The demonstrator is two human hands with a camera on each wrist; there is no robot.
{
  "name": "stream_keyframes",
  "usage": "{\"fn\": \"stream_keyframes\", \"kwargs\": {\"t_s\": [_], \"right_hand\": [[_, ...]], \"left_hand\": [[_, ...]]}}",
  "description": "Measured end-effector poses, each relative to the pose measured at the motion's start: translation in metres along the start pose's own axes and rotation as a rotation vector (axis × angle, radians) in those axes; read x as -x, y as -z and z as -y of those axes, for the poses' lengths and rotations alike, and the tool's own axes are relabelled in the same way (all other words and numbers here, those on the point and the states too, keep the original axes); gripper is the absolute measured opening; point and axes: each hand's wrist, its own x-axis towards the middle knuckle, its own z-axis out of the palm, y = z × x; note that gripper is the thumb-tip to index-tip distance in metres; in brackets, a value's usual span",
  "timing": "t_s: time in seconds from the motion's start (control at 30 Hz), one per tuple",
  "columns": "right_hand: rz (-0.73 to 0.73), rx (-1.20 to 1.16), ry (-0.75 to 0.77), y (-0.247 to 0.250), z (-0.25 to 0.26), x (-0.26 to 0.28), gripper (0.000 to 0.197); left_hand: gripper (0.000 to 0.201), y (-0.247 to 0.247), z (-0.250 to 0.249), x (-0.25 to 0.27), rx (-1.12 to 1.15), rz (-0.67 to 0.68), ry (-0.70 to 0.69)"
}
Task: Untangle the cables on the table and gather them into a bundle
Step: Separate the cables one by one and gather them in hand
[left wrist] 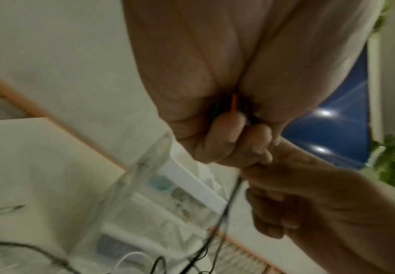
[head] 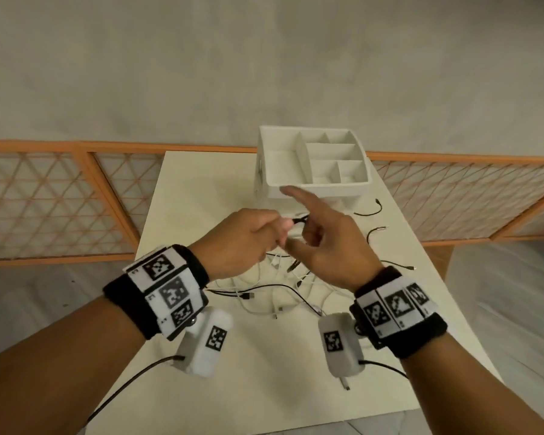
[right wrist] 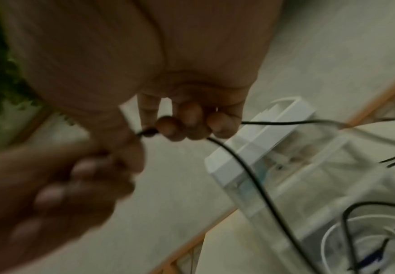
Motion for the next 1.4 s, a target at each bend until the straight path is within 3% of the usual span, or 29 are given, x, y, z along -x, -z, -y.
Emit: {"fn": "stream_keyframes", "kwargs": {"t_s": [0.07,0.13,0.23,0.3,0.33,0.37,0.43,0.47,0.5,0.57,0.63,0.7,0.77,0.8,0.87,0.9,1.0,1.07,1.13,1.23,1.27,1.33,1.4], "right_hand": [[-0.054,0.04,0.027,-0.012,0.001,-0.007,0.018],[-0.01,0.092,-0.176,-0.009,-0.03,-0.013,0.019],[0.148,0.139,-0.645,0.011,-0.098,-0.005,0.03],[0.047,0.087,-0.848,0.031,-0.135,0.002,0.021],[-0.063,0.069,-0.867,0.044,-0.146,0.001,0.01],[-0.213,0.074,-0.827,0.056,-0.149,-0.001,0.007],[-0.535,0.068,-0.663,0.078,-0.142,-0.009,0.021],[-0.599,0.06,-0.575,0.085,-0.133,-0.012,0.024],[-0.551,0.077,-0.534,0.086,-0.126,-0.013,0.033],[-0.288,0.16,-0.584,0.078,-0.124,-0.012,0.067],[-0.061,0.284,-0.656,0.061,-0.123,-0.003,0.088],[0.036,0.271,-0.593,0.037,-0.106,0.006,0.091],[0.18,0.156,-0.413,0.004,-0.08,0.017,0.087],[0.28,0.105,-0.345,-0.013,-0.063,0.024,0.076],[0.435,0.065,-0.351,-0.039,-0.048,0.031,0.026],[0.454,0.053,-0.426,-0.043,-0.053,0.03,0.009],[0.36,0.032,-0.693,-0.02,-0.086,0.019,0.024],[0.09,0.043,-0.692,-0.003,-0.103,0.016,0.025],[-0.199,0.048,-0.559,-0.003,-0.107,0.017,0.019],[-0.12,-0.03,-0.461,-0.036,-0.101,0.029,0.072],[-0.105,-0.008,-0.474,-0.05,-0.104,0.037,0.076],[-0.127,0.05,-0.485,-0.077,-0.113,0.057,0.056],[0.028,0.154,-0.43,-0.102,-0.119,0.071,0.036]], "left_hand": [[0.041,-0.004,-0.015,-0.001,0.003,0.002,-0.074],[0.043,0.002,-0.024,0.003,0.091,-0.049,-0.116],[0.041,0.024,-0.025,0.012,0.225,-0.189,-0.118],[0.044,0.035,-0.012,0.02,0.133,-0.165,-0.048],[0.047,0.037,-0.001,0.023,0.034,-0.096,0.02],[0.052,0.036,0.012,0.025,-0.086,-0.002,0.099],[0.056,0.026,0.041,0.027,-0.317,0.179,0.253],[0.055,0.019,0.055,0.026,-0.375,0.229,0.322],[0.052,0.012,0.067,0.026,-0.394,0.245,0.382],[0.046,-0.002,0.081,0.026,-0.375,0.212,0.453],[0.04,-0.012,0.086,0.024,-0.391,0.129,0.405],[0.036,-0.02,0.082,0.022,-0.388,0.07,0.303],[0.031,-0.029,0.075,0.02,-0.353,0.066,0.202],[0.027,-0.032,0.073,0.019,-0.329,0.079,0.15],[0.025,-0.035,0.067,0.019,-0.237,0.109,0.051],[0.029,-0.034,0.067,0.021,-0.173,0.115,0.035],[0.046,-0.025,0.077,0.034,-0.085,0.118,0.11],[0.042,-0.024,0.092,0.043,-0.248,0.201,0.174],[0.035,-0.029,0.108,0.05,-0.407,0.262,0.255],[0.028,-0.037,0.125,0.052,-0.322,0.147,0.462],[0.026,-0.038,0.128,0.052,-0.214,0.09,0.54],[0.023,-0.036,0.129,0.052,-0.056,-0.013,0.639],[0.032,-0.033,0.13,0.051,-0.018,-0.125,0.66]]}}
